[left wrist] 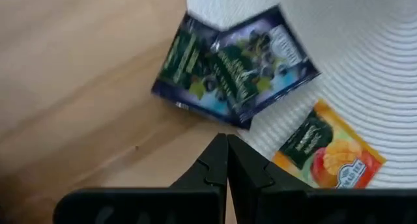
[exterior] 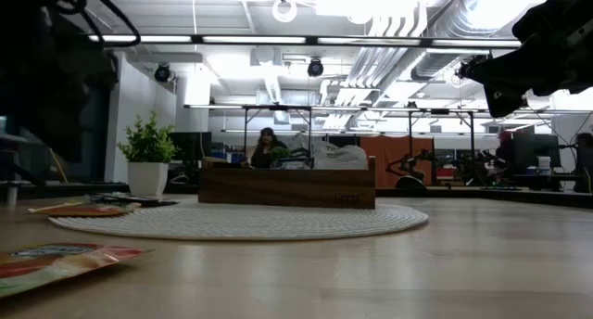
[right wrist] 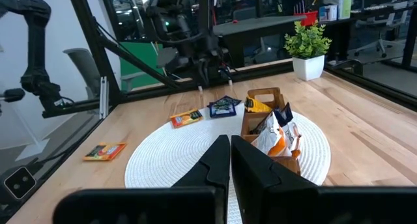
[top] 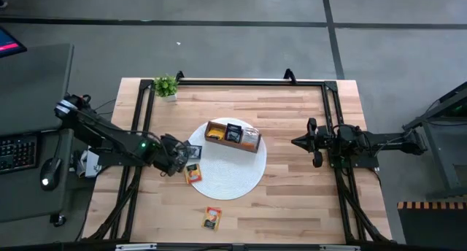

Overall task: Pick & Place Tea
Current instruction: Put the blue tea bag into the middle section of the wooden organizer

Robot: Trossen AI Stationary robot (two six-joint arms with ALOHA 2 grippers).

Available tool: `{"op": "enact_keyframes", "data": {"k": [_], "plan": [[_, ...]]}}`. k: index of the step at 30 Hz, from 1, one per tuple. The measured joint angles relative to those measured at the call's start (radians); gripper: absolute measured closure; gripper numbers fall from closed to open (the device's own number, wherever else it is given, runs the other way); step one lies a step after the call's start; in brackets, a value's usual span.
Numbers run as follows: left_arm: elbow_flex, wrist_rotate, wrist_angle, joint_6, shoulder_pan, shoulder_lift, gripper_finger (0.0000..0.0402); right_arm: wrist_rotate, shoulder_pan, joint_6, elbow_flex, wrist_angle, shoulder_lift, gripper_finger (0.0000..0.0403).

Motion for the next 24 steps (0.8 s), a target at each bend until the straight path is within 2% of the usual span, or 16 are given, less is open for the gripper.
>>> {"op": "enact_keyframes", "data": {"k": [3,6,9,18,21,24], "plan": [[-0.069,0.028,0.092,-0.039,0.000,-0.070,0.0399,0.000,0.000,0.000,0.000,0.000,0.000,0.0391],[-0.125,0.037,0.137,-0.091,0.000,-0.148,0.0380,0.000,0.000,0.000,0.000,0.001,-0.001,0.0391],[-0.156,0.018,0.149,-0.163,0.000,-0.217,0.0338,0.000,0.000,0.000,0.000,0.001,-0.001,0.0391],[-0.166,-0.100,0.135,-0.366,0.018,-0.316,0.0168,0.000,0.000,0.000,0.000,0.002,-0.001,0.0391],[-0.166,-0.072,0.138,-0.370,0.072,-0.321,0.0137,0.000,0.000,0.000,0.000,0.003,-0.001,0.0391],[-0.166,-0.027,0.170,-0.338,0.132,-0.316,0.0127,0.000,0.000,0.000,0.000,0.004,-0.001,0.0391]]}}
